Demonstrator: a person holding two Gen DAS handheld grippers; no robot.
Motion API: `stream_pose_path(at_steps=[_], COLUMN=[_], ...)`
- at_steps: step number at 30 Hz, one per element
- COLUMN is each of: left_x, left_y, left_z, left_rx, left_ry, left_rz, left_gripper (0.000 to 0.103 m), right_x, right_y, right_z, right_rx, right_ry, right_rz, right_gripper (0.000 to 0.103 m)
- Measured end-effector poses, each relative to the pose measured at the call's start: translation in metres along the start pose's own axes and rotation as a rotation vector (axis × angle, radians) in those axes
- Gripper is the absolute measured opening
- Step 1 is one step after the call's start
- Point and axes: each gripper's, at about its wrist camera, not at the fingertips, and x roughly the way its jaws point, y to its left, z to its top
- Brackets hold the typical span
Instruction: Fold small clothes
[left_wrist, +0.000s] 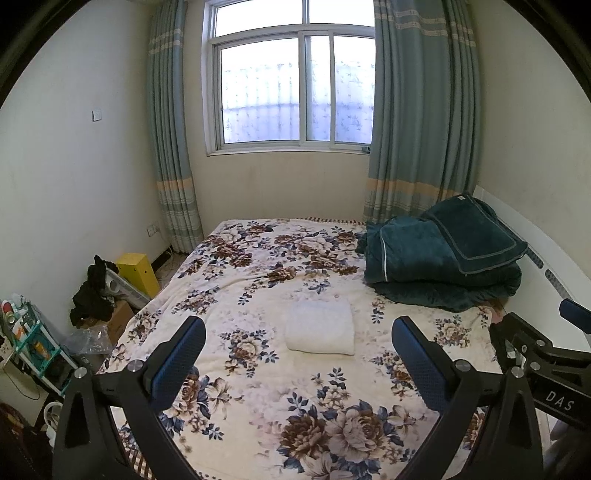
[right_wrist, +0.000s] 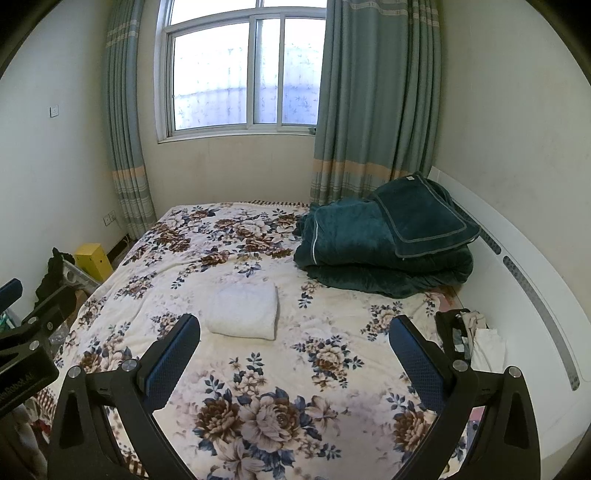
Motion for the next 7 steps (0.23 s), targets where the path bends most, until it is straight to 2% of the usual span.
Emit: stream_pose_path(at_steps=[7], left_x=[-0.0059], left_y=[0.0064], left_z=[-0.0006], left_rx=[0.0], left_ry=[-0.013], left_rz=[0.004], left_gripper=[0.103], right_x=[0.0], right_y=[-0.0013], right_z=[0.0002], right_rx=[0.001], right_ry=[0.002], right_rz=[-0.001], right_gripper=[0.103])
